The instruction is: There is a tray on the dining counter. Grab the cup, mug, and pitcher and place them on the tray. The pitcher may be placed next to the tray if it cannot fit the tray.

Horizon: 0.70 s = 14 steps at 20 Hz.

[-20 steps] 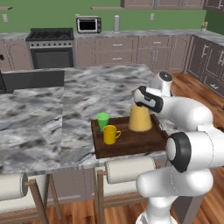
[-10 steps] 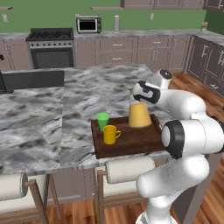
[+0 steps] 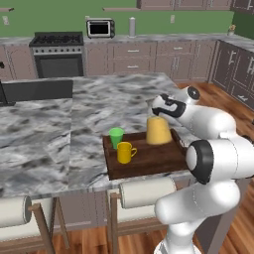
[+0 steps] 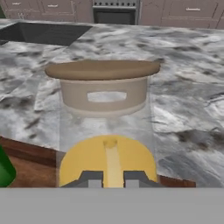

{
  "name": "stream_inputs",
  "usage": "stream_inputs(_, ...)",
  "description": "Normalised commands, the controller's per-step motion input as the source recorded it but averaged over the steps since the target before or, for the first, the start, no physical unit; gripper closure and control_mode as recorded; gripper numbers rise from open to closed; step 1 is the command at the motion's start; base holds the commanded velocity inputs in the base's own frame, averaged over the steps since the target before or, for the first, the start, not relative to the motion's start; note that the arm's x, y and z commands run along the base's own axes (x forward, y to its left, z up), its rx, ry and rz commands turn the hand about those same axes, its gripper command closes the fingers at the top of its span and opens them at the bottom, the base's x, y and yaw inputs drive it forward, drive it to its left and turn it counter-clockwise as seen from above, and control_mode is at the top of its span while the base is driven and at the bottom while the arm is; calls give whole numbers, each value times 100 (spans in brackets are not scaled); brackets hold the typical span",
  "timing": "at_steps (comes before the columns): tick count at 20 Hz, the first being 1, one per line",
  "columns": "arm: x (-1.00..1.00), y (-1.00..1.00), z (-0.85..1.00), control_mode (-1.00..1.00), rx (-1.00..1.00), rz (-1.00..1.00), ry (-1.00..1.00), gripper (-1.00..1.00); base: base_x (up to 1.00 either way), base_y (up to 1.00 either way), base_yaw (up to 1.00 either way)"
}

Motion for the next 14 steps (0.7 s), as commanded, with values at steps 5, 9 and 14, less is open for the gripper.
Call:
stream_inputs(5, -40, 0, 0, -100, 0, 3, 0, 100, 0, 0, 0)
stream_inputs(9, -24, 0, 0, -100, 0, 2, 1, 100, 0, 0, 0)
stream_inputs(14, -17, 0, -7, -100, 0, 0, 0, 100, 0, 0, 0)
